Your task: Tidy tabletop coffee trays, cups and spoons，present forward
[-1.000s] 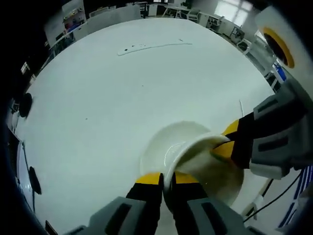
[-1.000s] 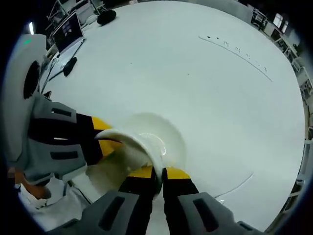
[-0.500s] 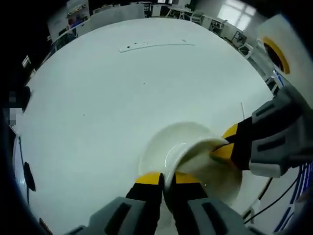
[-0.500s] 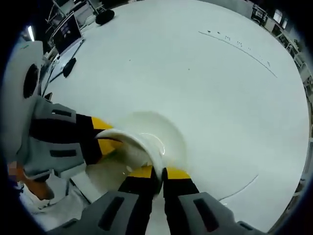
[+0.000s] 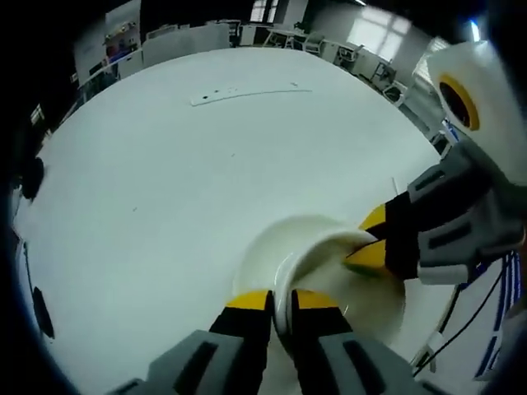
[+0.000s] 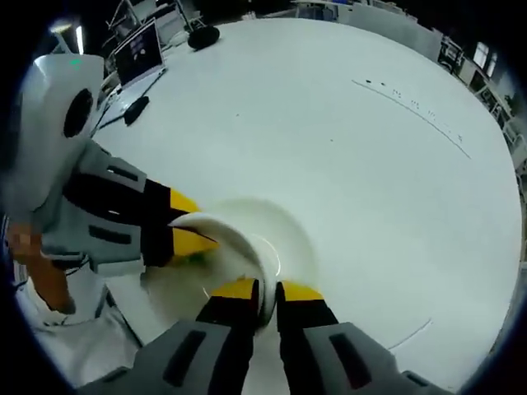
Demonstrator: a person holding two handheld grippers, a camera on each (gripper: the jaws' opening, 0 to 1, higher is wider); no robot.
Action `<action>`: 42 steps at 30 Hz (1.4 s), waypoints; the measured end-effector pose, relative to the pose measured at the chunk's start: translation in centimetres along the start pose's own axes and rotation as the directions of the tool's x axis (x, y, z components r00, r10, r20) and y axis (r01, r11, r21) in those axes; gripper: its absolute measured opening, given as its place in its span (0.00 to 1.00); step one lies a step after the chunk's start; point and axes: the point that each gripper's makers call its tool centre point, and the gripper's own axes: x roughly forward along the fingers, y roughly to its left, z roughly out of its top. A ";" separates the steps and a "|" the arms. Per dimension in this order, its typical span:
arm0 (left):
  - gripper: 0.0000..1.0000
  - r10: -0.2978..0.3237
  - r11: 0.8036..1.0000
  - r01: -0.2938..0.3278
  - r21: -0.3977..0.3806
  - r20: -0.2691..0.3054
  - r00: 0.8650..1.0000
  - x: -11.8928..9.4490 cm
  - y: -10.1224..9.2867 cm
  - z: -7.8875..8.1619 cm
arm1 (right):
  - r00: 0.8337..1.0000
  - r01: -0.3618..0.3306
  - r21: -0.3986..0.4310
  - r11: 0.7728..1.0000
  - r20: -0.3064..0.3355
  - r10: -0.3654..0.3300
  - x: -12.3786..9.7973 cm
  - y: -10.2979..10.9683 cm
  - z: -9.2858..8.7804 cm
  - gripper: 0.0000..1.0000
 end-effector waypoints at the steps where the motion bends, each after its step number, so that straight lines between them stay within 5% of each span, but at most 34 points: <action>1: 0.13 -0.003 1.000 0.003 0.011 0.007 1.000 0.0 -0.1 0.0 | 1.000 -0.012 -0.009 1.000 0.015 0.012 0.0 0.1 0.1 0.11; 13: 0.12 -0.072 0.993 0.053 0.110 0.173 0.982 -1.0 -0.1 1.7 | 0.976 -0.053 -0.060 0.997 0.209 0.065 -1.3 0.7 2.7 0.18; 19: 0.16 -0.114 0.983 0.067 0.173 0.278 0.954 -2.0 0.3 2.8 | 0.947 -0.064 -0.081 0.995 0.308 0.086 -2.1 0.8 3.7 0.21; 25: 0.20 -0.193 0.963 0.088 0.254 0.427 0.883 -4.1 -0.2 4.8 | 0.894 -0.056 -0.150 0.987 0.432 0.116 -3.9 1.6 4.9 0.28; 27: 0.20 -0.183 0.963 0.069 0.262 0.442 0.878 -4.6 0.0 4.8 | 0.885 -0.047 -0.160 0.986 0.451 0.116 -4.4 1.7 4.8 0.29; 31: 0.25 -0.222 0.929 0.006 0.370 0.545 0.808 -6.4 0.5 6.9 | 0.841 -0.022 -0.196 0.980 0.527 0.124 -5.9 2.0 5.4 0.36; 35: 0.27 -0.215 0.929 -0.028 0.368 0.601 0.770 -8.0 0.9 6.3 | 0.797 0.029 -0.196 0.980 0.597 0.095 -7.3 1.4 5.4 0.39; 38: 0.31 -0.192 0.927 -0.086 0.364 0.660 0.726 -9.3 1.8 6.5 | 0.751 0.049 -0.177 0.983 0.656 0.081 -8.6 0.9 5.5 0.43; 40: 0.32 -0.177 0.931 -0.111 0.348 0.696 0.696 -10.3 2.5 6.4 | 0.693 0.094 -0.188 0.978 0.717 0.071 -9.9 0.7 6.0 0.43; 41: 0.32 -0.170 0.936 -0.115 0.334 0.712 0.681 -10.8 2.8 6.4 | 0.681 0.109 -0.183 0.977 0.729 0.061 -10.3 0.6 6.0 0.43; 42: 0.32 -0.164 0.939 -0.122 0.321 0.730 0.663 -11.4 3.1 6.4 | 0.647 0.139 -0.183 0.973 0.761 0.050 -11.1 0.5 6.1 0.43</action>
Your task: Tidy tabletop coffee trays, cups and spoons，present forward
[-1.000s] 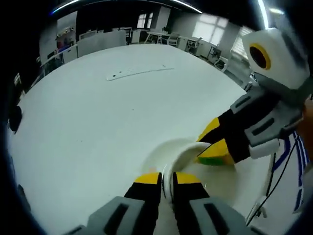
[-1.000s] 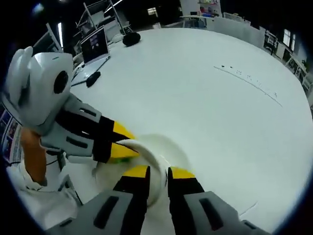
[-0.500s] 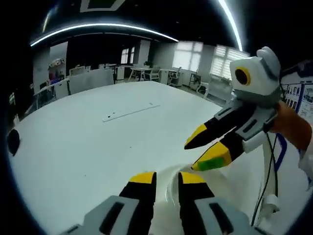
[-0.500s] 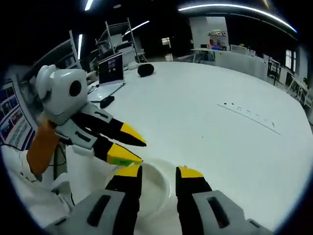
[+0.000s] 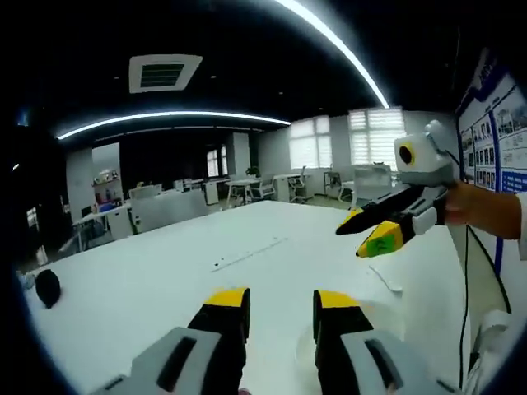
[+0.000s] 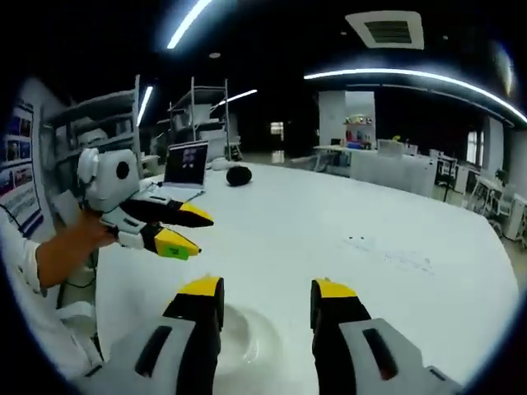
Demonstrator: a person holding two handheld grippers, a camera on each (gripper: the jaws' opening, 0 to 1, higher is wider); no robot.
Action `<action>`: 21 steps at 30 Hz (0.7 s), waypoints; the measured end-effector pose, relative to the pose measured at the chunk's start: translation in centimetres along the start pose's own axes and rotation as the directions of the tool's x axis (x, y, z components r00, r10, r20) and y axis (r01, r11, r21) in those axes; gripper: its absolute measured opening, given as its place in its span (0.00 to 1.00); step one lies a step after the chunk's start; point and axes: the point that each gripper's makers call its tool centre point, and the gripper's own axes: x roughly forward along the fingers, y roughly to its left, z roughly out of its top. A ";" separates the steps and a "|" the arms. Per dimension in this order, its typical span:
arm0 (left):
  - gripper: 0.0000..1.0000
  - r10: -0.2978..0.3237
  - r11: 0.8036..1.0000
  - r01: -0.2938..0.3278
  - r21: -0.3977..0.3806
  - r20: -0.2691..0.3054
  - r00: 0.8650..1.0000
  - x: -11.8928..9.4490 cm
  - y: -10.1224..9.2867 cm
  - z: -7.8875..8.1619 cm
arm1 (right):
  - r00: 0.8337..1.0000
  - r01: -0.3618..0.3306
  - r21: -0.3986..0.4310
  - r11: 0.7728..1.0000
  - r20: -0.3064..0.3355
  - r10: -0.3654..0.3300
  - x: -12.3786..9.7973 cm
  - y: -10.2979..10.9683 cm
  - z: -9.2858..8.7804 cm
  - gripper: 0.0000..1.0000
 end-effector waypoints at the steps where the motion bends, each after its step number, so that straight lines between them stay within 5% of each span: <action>1: 0.32 0.011 1.000 -0.012 0.005 0.025 1.000 -0.4 0.2 0.3 | 1.000 0.007 -0.007 1.000 0.021 -0.006 -0.2 0.0 0.3 0.43; 8: 0.33 0.116 0.993 -0.120 0.020 0.127 0.985 -2.8 2.7 1.3 | 0.988 0.080 0.001 0.997 0.133 -0.080 -2.2 -1.0 2.0 0.40; 11: 0.33 0.160 0.986 -0.164 0.024 0.130 0.979 -3.7 3.5 0.8 | 0.978 0.109 0.046 0.993 0.175 -0.115 -3.1 -2.5 2.4 0.40; 14: 0.35 0.233 0.972 -0.233 -0.023 0.148 0.961 -5.1 5.2 0.5 | 0.964 0.155 0.089 0.984 0.204 -0.170 -4.3 -3.6 2.3 0.40; 18: 0.35 0.336 0.941 -0.335 -0.039 0.186 0.923 -8.0 7.2 -0.3 | 0.919 0.226 0.178 0.958 0.286 -0.270 -6.9 -6.7 2.4 0.40; 21: 0.35 0.371 0.928 -0.370 -0.043 0.179 0.911 -9.4 8.0 -1.5 | 0.901 0.268 0.228 0.936 0.285 -0.327 -8.7 -8.6 1.2 0.39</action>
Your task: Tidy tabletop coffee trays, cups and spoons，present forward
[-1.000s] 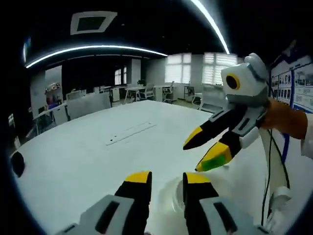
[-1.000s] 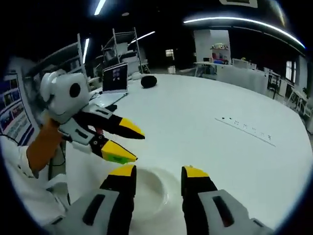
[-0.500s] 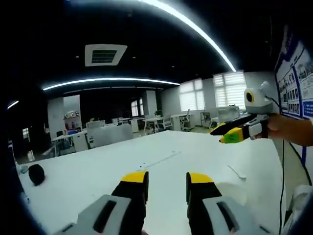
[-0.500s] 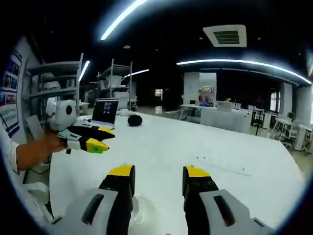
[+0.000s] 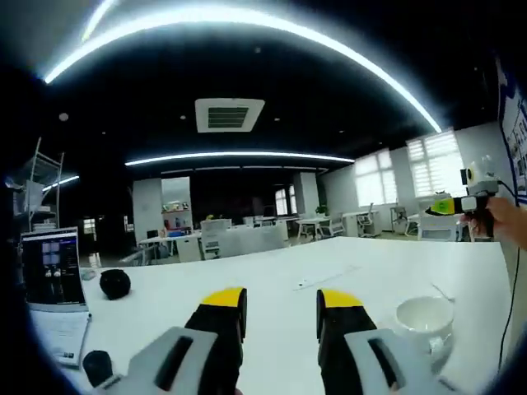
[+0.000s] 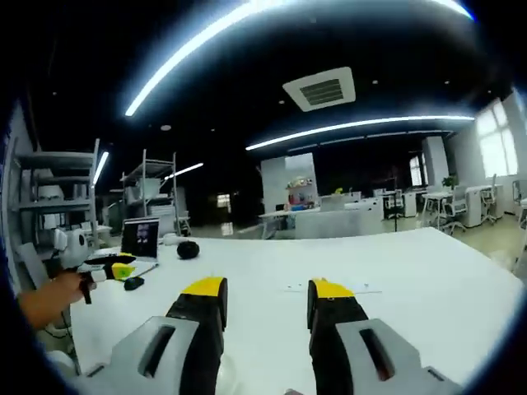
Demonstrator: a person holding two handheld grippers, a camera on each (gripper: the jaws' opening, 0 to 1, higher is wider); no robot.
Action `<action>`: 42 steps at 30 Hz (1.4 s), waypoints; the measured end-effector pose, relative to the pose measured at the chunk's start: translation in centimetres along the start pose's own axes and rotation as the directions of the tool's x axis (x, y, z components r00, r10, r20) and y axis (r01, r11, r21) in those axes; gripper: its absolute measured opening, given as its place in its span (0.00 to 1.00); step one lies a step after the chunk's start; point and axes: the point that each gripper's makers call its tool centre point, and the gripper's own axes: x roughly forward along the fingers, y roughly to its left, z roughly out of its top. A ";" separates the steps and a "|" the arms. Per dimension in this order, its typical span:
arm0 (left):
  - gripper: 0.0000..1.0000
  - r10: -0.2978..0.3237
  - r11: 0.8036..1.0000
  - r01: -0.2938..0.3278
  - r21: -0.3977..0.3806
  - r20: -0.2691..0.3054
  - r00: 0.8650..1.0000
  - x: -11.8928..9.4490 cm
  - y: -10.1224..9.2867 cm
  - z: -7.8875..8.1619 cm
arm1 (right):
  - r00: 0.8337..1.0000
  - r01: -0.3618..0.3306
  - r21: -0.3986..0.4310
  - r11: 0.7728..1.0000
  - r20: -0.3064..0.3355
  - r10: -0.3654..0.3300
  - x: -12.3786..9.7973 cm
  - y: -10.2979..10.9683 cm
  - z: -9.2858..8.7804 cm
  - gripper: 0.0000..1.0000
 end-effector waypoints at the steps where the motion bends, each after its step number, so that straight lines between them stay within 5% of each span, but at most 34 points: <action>1: 0.35 0.002 1.000 -0.002 -0.010 -0.012 1.000 -0.3 0.3 -0.4 | 0.999 0.032 0.008 0.999 0.012 -0.032 -0.4 -1.0 0.0 0.38; 9: 0.35 0.115 0.993 -0.114 -0.014 0.025 0.993 -2.4 3.4 -1.5 | 0.990 0.137 0.025 0.990 0.034 -0.137 -3.4 -5.0 -1.0 0.39; 17: 0.34 0.185 0.982 -0.184 -0.039 0.021 0.982 -4.5 4.8 -2.9 | 0.984 0.177 0.046 0.983 0.003 -0.178 -5.2 -6.3 -3.6 0.39; 25: 0.33 0.194 0.979 -0.195 -0.056 -0.025 0.981 -5.2 4.6 -5.1 | 0.969 0.248 0.113 0.962 -0.035 -0.246 -7.0 -8.3 -6.7 0.40; 42: 0.34 0.213 0.975 -0.213 -0.070 -0.007 0.977 -5.2 5.5 -4.8 | 0.958 0.285 0.105 0.953 -0.063 -0.280 -7.9 -8.7 -6.8 0.41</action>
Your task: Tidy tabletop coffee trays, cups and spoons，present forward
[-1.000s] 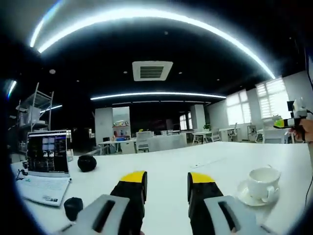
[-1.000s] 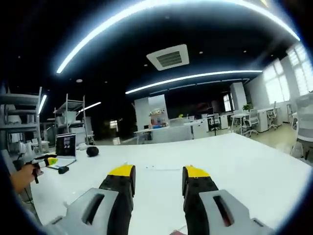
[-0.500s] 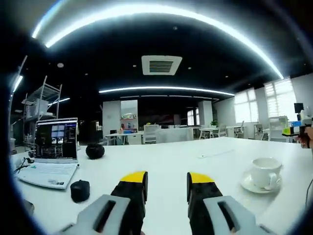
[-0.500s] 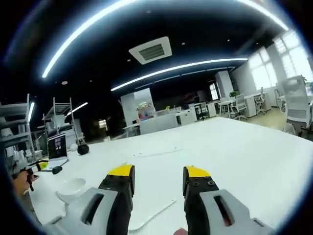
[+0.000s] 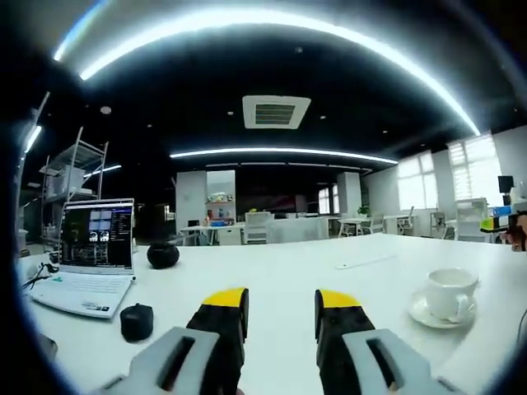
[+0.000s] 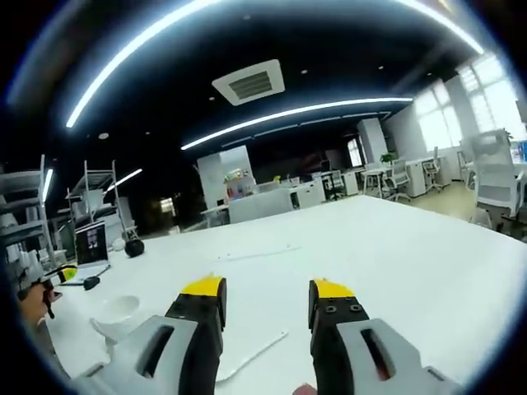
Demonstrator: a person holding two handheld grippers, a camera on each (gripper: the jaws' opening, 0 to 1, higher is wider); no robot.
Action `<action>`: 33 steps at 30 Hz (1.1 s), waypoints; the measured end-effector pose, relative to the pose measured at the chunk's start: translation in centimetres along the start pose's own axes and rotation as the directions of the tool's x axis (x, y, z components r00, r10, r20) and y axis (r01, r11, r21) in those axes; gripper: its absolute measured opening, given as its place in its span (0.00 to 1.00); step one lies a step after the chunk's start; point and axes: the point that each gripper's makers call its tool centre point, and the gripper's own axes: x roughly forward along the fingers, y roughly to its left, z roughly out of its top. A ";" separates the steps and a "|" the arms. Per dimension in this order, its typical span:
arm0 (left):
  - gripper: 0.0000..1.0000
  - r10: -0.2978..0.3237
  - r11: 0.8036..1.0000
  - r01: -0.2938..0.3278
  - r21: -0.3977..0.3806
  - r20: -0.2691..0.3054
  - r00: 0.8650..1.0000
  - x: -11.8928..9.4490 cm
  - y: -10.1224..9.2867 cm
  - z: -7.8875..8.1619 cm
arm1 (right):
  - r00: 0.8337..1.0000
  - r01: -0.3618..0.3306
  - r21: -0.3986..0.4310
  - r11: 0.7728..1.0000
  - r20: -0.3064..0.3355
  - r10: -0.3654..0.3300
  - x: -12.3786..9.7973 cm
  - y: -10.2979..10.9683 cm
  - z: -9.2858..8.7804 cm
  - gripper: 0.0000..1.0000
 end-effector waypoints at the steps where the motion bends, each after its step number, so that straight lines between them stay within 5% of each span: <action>1: 0.34 -0.002 1.000 0.002 0.000 0.001 1.000 0.0 0.0 0.0 | 1.000 0.001 0.001 1.000 -0.005 -0.001 0.0 0.0 0.0 0.41; 15: 0.33 -0.006 1.000 0.006 -0.001 0.002 1.000 0.8 0.5 0.1 | 0.986 0.038 0.061 0.997 -0.167 -0.027 0.5 0.0 -1.9 0.36; 24: 0.33 -0.029 1.000 0.029 -0.009 0.004 1.000 1.6 0.2 0.0 | 0.974 -0.033 -0.128 0.991 -0.227 0.003 1.0 1.0 -1.0 0.35; 30: 0.33 -0.043 0.999 0.043 -0.003 -0.003 0.999 1.6 -0.1 -0.2 | 0.932 -0.203 -0.361 0.910 -0.355 0.067 1.4 1.7 -1.1 0.34; 33: 0.33 -0.044 0.999 0.044 -0.004 0.000 0.999 1.6 -0.1 -0.1 | 0.901 -0.295 -0.446 0.845 -0.424 0.091 1.5 1.9 -1.5 0.34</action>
